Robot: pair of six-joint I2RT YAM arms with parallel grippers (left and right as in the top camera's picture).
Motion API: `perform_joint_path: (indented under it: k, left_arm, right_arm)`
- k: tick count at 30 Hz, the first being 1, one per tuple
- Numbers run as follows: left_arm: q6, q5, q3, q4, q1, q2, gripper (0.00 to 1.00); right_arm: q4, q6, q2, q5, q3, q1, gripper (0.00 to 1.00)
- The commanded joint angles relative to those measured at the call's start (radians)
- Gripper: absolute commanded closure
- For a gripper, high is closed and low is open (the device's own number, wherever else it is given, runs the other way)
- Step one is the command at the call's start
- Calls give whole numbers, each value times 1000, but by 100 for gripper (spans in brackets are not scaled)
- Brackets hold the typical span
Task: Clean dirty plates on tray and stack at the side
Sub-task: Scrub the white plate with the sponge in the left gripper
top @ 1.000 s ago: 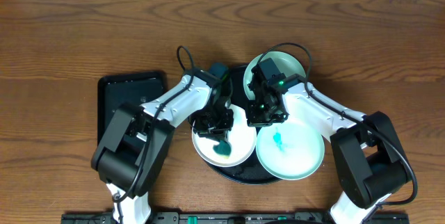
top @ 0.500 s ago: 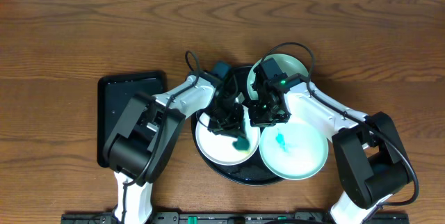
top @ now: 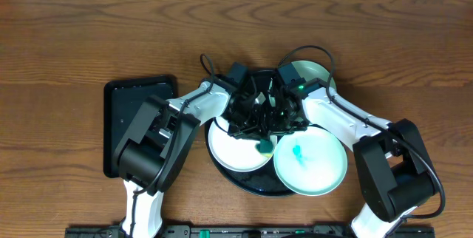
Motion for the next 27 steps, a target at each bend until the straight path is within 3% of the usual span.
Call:
perform_joint_path:
  k: [1,14,27]
  left_arm:
    - [12,-256,-5,79,16,55,93]
    - [36,-642,-4,-76,116,-129,93]
    - [80,-676,19,-299,122,-248,93]
  right_arm:
    - [6,16,4,-40,-12,10,99]
    - [5,16,4,-39,-12,10,99]
    - [23,17,4,-40,-12,10,99]
